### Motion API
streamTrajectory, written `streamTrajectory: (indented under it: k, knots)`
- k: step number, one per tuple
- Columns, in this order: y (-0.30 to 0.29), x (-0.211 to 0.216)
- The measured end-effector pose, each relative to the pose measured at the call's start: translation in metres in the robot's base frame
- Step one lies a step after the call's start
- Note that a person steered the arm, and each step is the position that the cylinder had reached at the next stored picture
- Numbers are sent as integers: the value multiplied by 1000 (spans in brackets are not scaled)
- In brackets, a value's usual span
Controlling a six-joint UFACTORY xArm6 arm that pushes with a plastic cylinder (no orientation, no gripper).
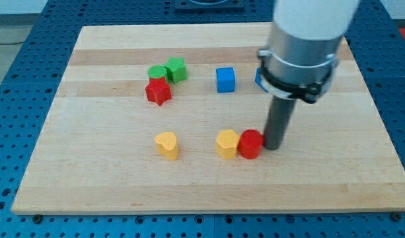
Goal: Separate the red circle and yellow hexagon
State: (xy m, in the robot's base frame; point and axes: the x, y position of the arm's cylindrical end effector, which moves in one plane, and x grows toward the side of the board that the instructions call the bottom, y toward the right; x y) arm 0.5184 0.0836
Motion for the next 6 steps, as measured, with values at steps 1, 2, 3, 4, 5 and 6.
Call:
streamTrajectory:
  k: [1, 2, 3, 4, 5, 6]
  knots:
    - [3, 16]
    - [-14, 31]
    - [-51, 31]
    - [-57, 6]
    - [-57, -28]
    - [-48, -38]
